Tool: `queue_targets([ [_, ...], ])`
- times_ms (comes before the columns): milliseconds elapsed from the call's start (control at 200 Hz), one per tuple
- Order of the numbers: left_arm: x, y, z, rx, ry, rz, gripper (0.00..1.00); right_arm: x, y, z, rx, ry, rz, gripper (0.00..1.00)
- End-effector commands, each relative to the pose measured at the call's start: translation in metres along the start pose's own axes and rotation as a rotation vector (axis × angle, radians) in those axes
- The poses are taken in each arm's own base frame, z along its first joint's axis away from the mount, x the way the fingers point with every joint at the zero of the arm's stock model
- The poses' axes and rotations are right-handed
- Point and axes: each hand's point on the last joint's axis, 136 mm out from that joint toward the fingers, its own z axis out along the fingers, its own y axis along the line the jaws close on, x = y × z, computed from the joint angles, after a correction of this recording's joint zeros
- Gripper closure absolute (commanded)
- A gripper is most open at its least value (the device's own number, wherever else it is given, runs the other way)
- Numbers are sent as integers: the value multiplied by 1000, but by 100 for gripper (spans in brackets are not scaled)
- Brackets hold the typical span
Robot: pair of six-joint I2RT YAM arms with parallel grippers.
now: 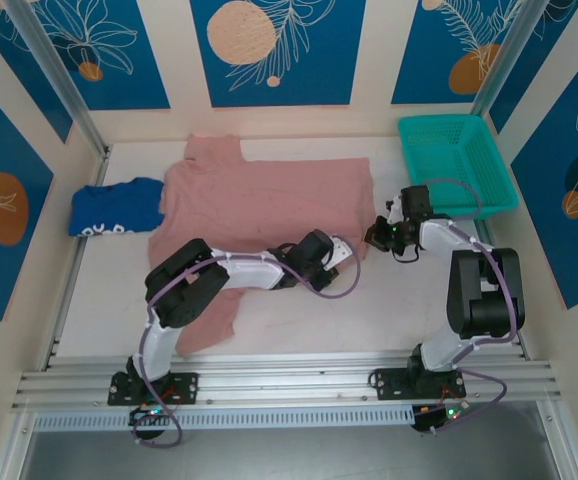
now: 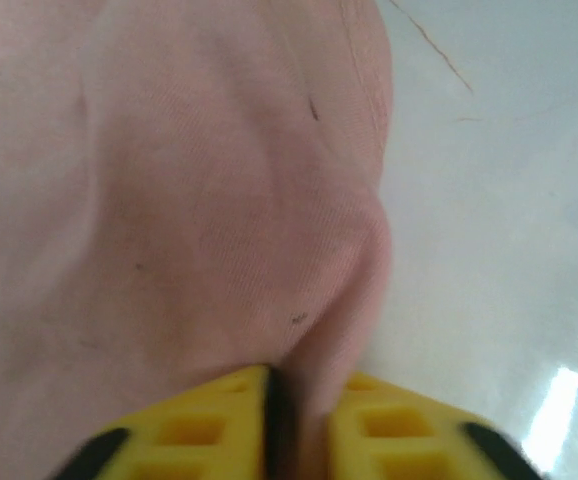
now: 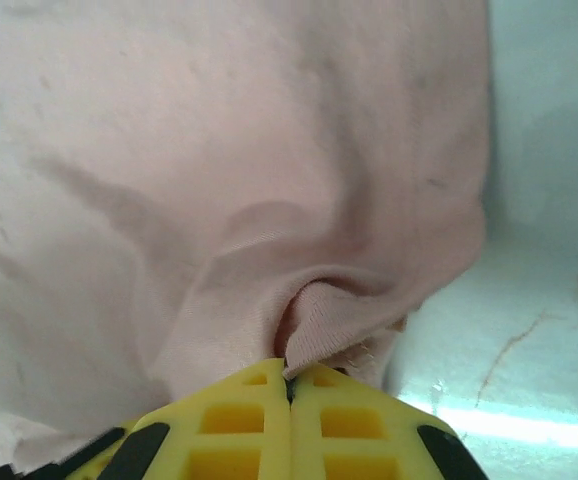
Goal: Fold the inside-out t-shirt
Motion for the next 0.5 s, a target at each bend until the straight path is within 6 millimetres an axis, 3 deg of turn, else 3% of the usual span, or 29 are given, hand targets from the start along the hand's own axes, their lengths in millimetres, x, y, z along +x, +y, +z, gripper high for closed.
queue_targets([
  [0, 2, -6, -2, 61, 5, -17, 94, -24, 14, -21, 24, -59, -71, 98],
  [145, -19, -22, -30, 299, -79, -162, 100, -59, 7, -21, 177, -96, -139, 98],
  [285, -34, -15, -40, 419, -121, -317, 100, -83, 12, -17, 254, -99, -192, 92],
  [385, -35, -5, -38, 421, -121, -385, 100, -71, 23, -21, 229, -93, -226, 80],
  [495, -35, 1, -36, 428, -123, -443, 100, -38, 25, -30, 182, -64, -220, 64],
])
